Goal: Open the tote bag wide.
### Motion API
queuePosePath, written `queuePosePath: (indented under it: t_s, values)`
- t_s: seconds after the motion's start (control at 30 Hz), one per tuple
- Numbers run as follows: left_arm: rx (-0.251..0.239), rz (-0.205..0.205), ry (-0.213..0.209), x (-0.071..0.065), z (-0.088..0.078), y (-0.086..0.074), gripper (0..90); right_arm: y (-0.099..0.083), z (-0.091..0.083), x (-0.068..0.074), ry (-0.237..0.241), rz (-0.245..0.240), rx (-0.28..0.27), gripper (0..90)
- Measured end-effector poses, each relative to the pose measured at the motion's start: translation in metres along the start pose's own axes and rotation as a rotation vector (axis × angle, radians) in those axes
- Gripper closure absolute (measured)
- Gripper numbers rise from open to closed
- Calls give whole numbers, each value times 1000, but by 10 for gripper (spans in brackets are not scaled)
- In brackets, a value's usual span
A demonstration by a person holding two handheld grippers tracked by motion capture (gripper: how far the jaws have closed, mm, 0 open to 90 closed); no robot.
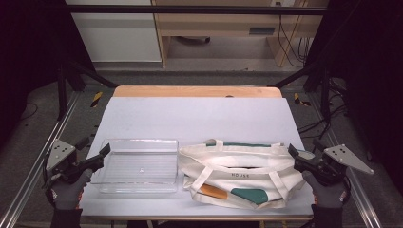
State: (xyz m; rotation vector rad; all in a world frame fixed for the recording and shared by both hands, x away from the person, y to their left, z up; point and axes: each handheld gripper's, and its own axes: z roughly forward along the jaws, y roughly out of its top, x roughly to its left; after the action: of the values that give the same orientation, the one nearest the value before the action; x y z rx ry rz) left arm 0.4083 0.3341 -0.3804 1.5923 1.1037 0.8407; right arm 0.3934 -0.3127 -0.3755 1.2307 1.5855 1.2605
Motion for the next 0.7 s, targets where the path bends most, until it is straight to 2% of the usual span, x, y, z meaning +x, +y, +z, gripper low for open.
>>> queuePosePath:
  t_s: [0.07, 0.37, 0.57, 0.6, 0.7]
  values:
    - [-4, -1, -3, -2, 0, 1, 229, 2, -2, 1, 10, 5, -9, 172]
    - [-4, 42, -51, -24, 1, 6, 231, 7, -2, 13, 40, -1, -11, 194]
    - [17, 52, -94, -43, 8, 8, 238, 12, 1, 31, 96, -15, -13, 214]
    - [17, 52, -94, -43, 8, 8, 238, 12, 1, 31, 96, -15, -13, 214]
    - [17, 50, -110, -51, 11, 8, 239, 13, 5, 44, 123, -41, -4, 219]
